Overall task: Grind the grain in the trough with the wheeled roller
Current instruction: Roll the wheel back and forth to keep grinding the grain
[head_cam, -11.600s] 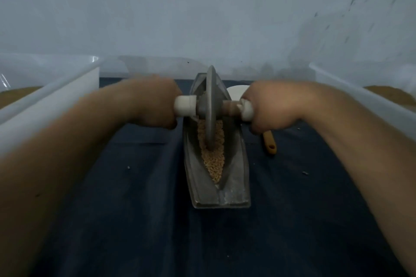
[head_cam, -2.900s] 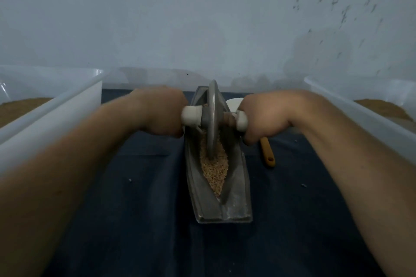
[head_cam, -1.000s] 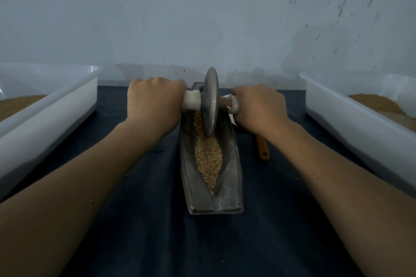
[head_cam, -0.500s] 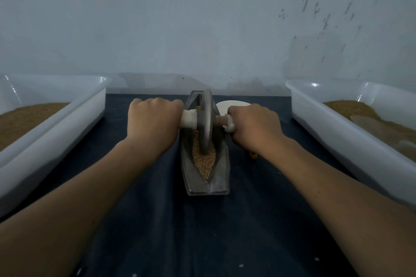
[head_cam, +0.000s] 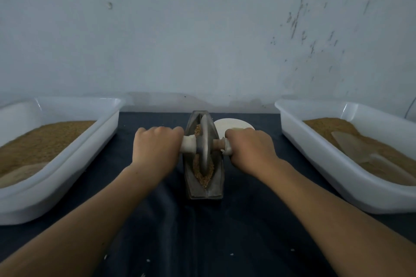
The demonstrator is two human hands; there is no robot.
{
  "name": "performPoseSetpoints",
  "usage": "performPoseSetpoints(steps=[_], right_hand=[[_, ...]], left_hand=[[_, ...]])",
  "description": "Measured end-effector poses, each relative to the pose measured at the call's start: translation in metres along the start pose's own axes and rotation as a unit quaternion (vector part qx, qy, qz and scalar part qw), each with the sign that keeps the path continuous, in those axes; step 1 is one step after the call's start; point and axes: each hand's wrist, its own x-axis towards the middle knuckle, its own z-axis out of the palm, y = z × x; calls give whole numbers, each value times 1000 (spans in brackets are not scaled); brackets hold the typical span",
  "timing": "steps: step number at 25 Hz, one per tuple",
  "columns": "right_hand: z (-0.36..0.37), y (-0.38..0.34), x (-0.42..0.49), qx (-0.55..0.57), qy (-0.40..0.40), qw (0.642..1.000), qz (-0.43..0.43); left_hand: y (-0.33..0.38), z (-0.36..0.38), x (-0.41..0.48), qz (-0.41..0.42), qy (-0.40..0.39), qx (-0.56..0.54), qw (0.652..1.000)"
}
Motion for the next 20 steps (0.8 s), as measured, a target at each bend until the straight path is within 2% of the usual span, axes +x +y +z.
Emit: performPoseSetpoints(steps=[5, 13, 20], right_hand=[[-15, -4, -7, -13, 6, 1000, -22], [-20, -2, -23, 18, -33, 999, 1], [-30, -6, -26, 8, -5, 1000, 0]], left_hand=[[-3, -8, -16, -15, -11, -20, 1000], [0, -29, -20, -9, 3, -11, 1000], [-3, -36, -29, -17, 36, -41, 998]])
